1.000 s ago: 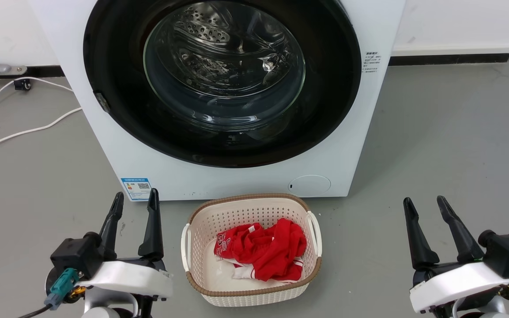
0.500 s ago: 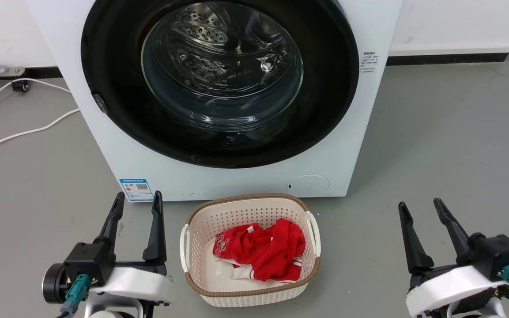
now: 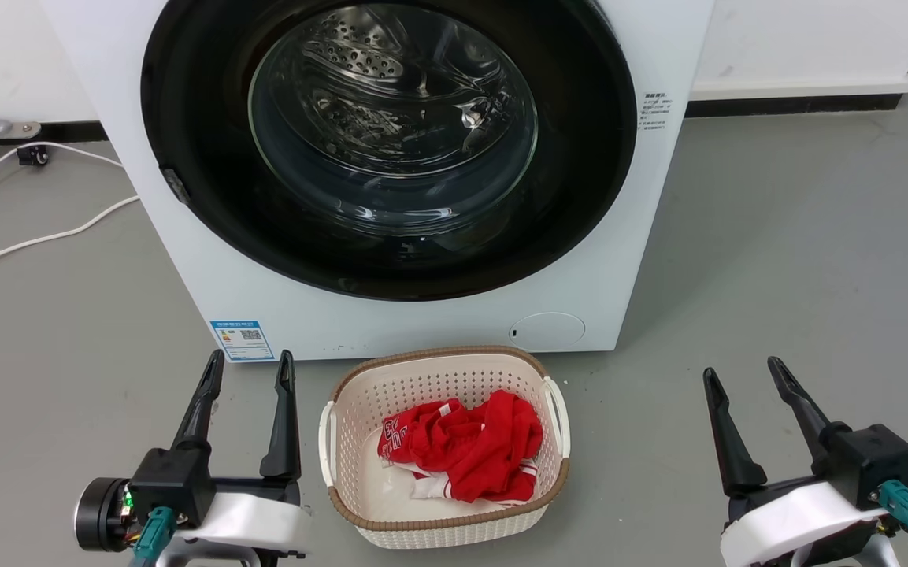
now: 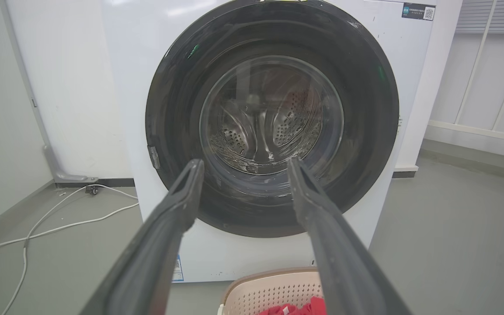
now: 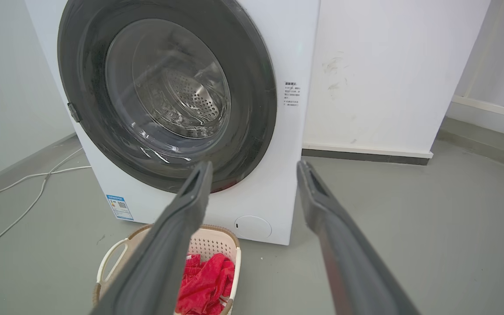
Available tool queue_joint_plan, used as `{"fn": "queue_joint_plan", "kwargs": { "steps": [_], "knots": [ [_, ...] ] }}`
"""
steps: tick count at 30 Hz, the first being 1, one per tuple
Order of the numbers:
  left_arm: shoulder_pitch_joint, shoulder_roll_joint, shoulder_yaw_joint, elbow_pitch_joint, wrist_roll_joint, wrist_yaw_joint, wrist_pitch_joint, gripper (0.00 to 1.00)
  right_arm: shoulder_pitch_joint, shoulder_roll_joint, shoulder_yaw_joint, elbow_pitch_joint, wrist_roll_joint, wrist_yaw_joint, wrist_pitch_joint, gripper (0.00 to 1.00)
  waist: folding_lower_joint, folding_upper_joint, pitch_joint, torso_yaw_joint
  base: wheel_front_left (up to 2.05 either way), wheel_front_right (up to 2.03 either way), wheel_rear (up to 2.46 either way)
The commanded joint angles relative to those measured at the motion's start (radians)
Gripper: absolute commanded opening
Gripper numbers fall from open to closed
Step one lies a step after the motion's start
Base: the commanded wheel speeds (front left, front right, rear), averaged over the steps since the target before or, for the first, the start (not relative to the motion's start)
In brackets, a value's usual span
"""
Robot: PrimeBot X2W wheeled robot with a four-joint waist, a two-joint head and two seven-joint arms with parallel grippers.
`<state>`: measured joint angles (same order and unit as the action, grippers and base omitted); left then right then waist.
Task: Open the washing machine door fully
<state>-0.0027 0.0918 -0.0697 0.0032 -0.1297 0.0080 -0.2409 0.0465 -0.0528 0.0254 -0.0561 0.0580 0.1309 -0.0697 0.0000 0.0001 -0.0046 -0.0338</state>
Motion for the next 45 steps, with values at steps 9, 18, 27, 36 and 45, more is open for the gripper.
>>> {"fn": "queue_joint_plan", "kwargs": {
  "steps": [9,18,27,36,45],
  "knots": [
    [0.022,-0.011,0.006,-0.015,0.067,-0.005,-0.021,1.00,0.017,0.004,0.004,-0.013,-0.067,0.000,-0.011,1.00,0.0000,-0.0001,0.002,-0.001,0.00,0.00,0.00],
    [0.032,-0.022,0.018,-0.009,0.069,-0.011,-0.027,1.00,0.016,0.005,0.004,-0.006,-0.067,0.000,-0.008,1.00,0.0000,-0.0001,0.003,0.000,0.00,0.00,0.00],
    [0.034,-0.029,0.031,-0.002,0.065,-0.017,-0.026,1.00,0.014,0.004,0.005,-0.001,-0.061,0.000,-0.011,1.00,0.0000,-0.0001,0.004,-0.004,0.00,0.00,0.00],
    [0.037,-0.034,0.040,0.001,0.071,-0.023,-0.026,1.00,0.012,0.004,0.006,0.001,-0.043,0.000,-0.012,0.15,0.0000,-0.0001,0.006,-0.005,0.00,0.00,0.00],
    [0.035,-0.038,0.044,-0.002,0.073,-0.023,-0.026,1.00,-0.005,0.004,0.015,-0.013,0.002,0.000,-0.032,0.00,0.0000,-0.0001,0.009,-0.003,0.00,0.00,0.00]
  ]
}}
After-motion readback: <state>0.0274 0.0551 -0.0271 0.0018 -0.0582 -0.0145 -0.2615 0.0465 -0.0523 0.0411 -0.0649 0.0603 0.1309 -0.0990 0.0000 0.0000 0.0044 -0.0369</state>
